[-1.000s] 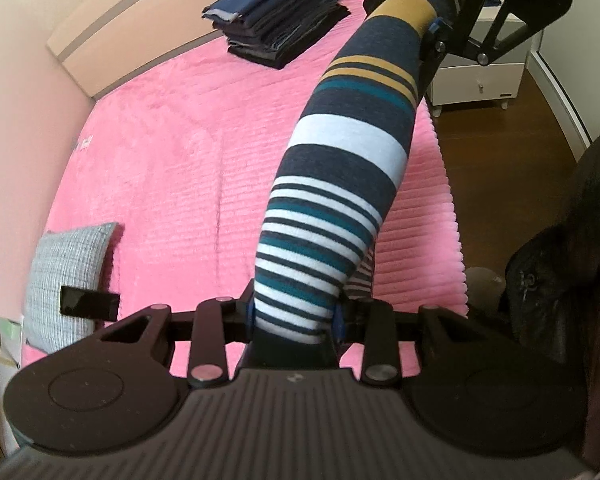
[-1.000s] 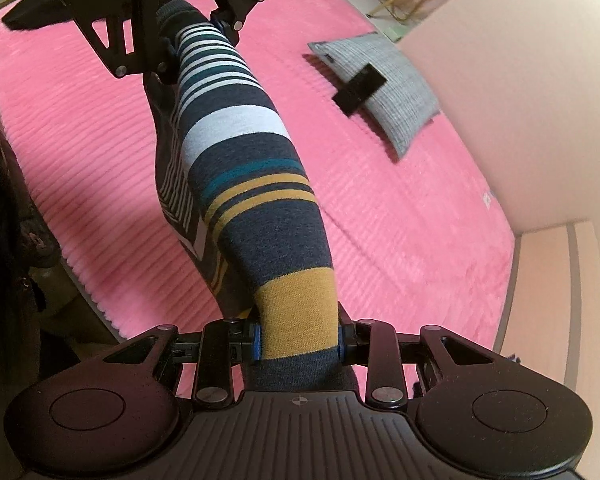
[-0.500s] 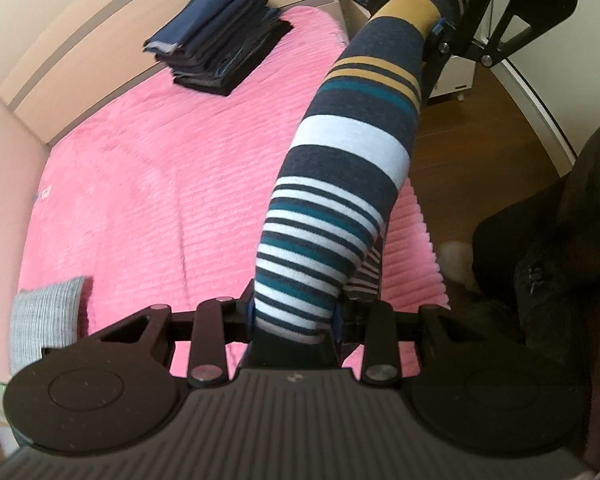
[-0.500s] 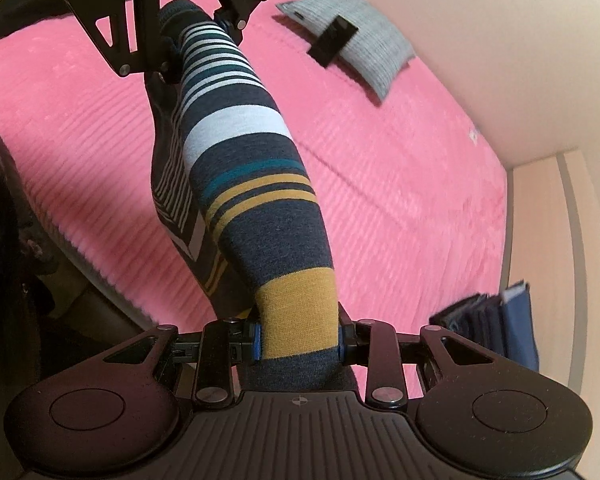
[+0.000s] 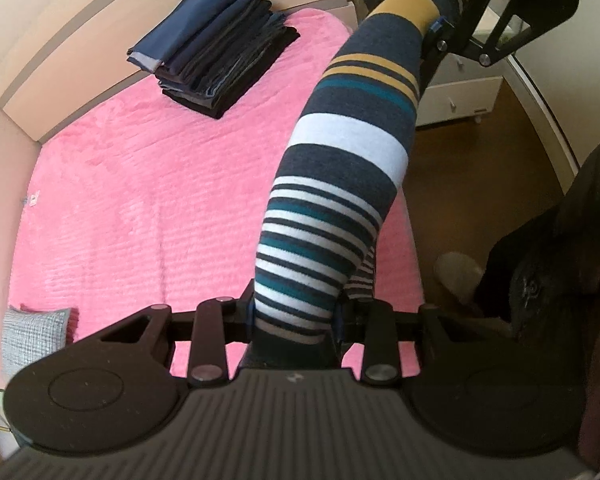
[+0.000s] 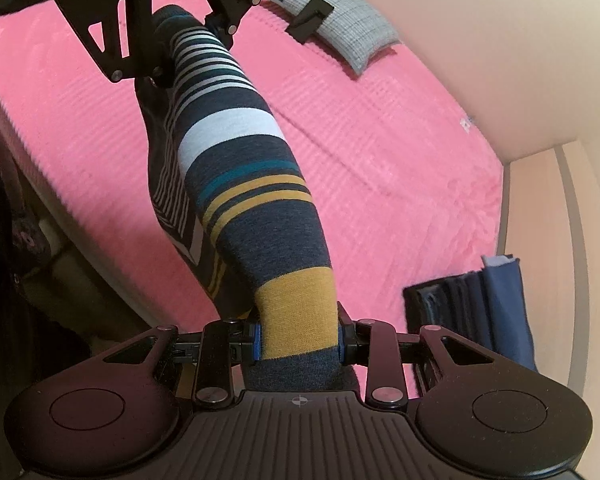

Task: Fold clothes
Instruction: 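Carry the held sweater with both grippers toward the navy clothes stack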

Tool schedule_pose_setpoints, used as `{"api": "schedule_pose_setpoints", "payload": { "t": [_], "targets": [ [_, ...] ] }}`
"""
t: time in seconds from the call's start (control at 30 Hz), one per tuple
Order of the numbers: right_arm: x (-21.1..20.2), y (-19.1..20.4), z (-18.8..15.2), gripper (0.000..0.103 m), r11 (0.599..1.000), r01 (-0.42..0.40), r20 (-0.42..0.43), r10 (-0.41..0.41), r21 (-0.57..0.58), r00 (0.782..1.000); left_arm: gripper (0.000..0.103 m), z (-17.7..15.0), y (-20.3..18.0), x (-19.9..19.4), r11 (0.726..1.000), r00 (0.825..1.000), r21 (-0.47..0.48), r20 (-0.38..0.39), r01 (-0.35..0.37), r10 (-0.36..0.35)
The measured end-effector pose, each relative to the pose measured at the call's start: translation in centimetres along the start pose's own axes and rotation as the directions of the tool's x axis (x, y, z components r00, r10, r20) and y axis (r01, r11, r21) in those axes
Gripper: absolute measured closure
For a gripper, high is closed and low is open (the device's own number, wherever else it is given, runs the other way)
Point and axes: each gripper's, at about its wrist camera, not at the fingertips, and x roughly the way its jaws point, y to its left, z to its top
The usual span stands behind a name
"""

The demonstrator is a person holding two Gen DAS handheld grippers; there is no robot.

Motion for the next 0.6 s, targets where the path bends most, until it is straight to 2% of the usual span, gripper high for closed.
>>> {"api": "schedule_pose_setpoints", "payload": {
  "t": [0.27,0.43,0.6],
  "targets": [
    [0.2,-4.0,-5.3,0.073,1.0,-0.006,-0.001,0.006,0.012,1.0,0.073,6.6,-2.4,2.1,1.0,1.0,-0.007,-0.004,0.001,-0.001],
    [0.7,-5.6,-5.7,0.073,0.999,0.0,-0.018,0.001,0.047,1.0,0.073,7.2,-1.8,3.1,1.0,1.0,0.028,-0.002,0.008,-0.008],
    [0.7,-7.9,-5.1,0.073,0.996,0.039,-0.051,-0.035,0.081,0.998,0.073,6.8,0.4,3.6,0.996,0.999,0.084,0.043,0.0,-0.003]
  ]
}}
